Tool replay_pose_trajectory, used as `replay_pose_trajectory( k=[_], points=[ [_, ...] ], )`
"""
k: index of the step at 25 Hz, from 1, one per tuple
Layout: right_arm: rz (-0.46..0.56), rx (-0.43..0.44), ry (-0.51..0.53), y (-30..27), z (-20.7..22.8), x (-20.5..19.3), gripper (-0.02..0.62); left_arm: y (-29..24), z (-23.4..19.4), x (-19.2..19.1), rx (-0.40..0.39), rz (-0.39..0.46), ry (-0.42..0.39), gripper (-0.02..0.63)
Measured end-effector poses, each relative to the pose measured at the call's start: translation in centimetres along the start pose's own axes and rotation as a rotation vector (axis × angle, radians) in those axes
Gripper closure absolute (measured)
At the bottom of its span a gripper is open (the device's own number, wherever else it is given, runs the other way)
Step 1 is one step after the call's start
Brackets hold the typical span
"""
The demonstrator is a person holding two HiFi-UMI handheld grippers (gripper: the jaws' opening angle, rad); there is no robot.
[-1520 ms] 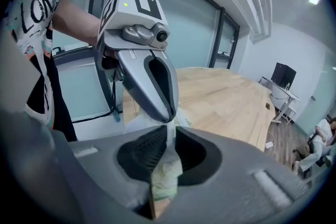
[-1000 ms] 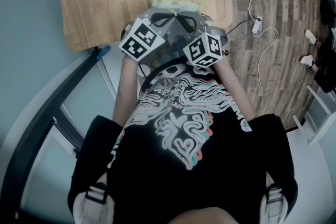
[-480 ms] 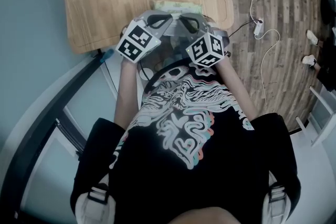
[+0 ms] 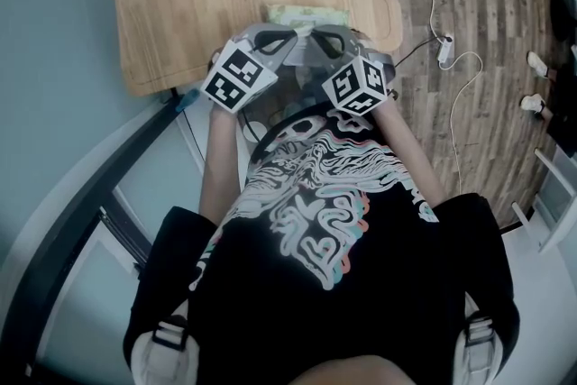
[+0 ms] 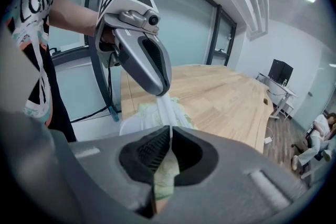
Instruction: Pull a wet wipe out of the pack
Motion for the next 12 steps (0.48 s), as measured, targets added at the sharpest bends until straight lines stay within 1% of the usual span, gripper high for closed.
replay_pose_trajectory(
  k=[12],
  points=[
    [-0.023, 0.002, -0.004, -0.23, 0.11, 0.09, 0.591, 0.58, -0.19, -0.35, 0.012, 0.015, 0.006, 0.615]
  ],
)
Point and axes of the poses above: the fingertips, and each gripper's own axes: y backward along the fingers, z to its right, x out of its top, the point moved 10 cm from there along y, backward along the fingers, and after that the axes turned 3 degrees about y, right-handed, at the moved point
